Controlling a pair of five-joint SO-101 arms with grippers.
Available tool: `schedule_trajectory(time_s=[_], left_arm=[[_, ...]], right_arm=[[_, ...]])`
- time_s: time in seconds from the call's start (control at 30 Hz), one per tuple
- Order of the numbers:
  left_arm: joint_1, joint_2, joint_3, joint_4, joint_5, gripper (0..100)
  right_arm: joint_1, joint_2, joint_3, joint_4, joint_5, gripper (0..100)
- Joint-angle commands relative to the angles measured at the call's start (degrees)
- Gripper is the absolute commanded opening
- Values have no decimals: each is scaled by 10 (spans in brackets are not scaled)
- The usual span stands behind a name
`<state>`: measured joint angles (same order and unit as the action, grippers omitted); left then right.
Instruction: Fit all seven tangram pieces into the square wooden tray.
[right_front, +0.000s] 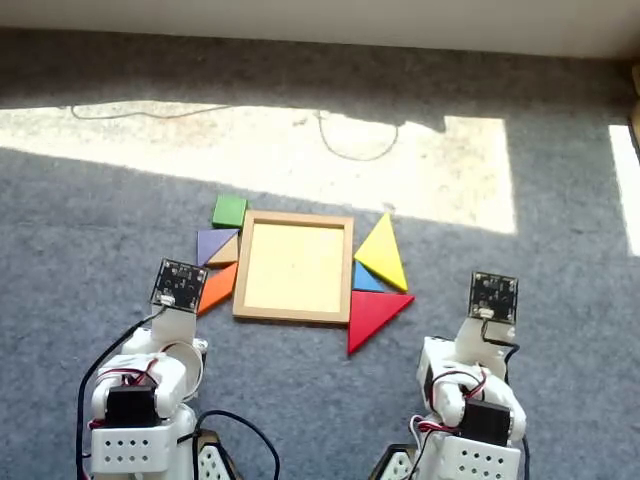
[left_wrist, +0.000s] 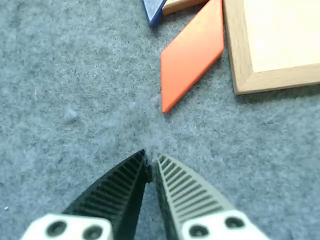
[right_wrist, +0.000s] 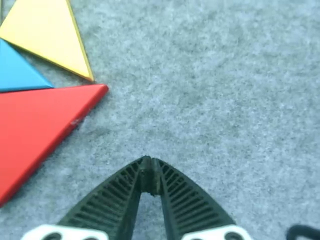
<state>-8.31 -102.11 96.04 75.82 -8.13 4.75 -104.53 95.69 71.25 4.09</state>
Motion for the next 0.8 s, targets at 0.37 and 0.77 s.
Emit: schedule_trajectory(time_s=[0.37, 0.77], left_arm=[[-3, -20, 11, 2, -4, 7], [-3, -20, 11, 2, -4, 7]], right_arm=[[-69, 165, -305, -16, -85, 5], [-205, 547, -482, -173, -81, 26]])
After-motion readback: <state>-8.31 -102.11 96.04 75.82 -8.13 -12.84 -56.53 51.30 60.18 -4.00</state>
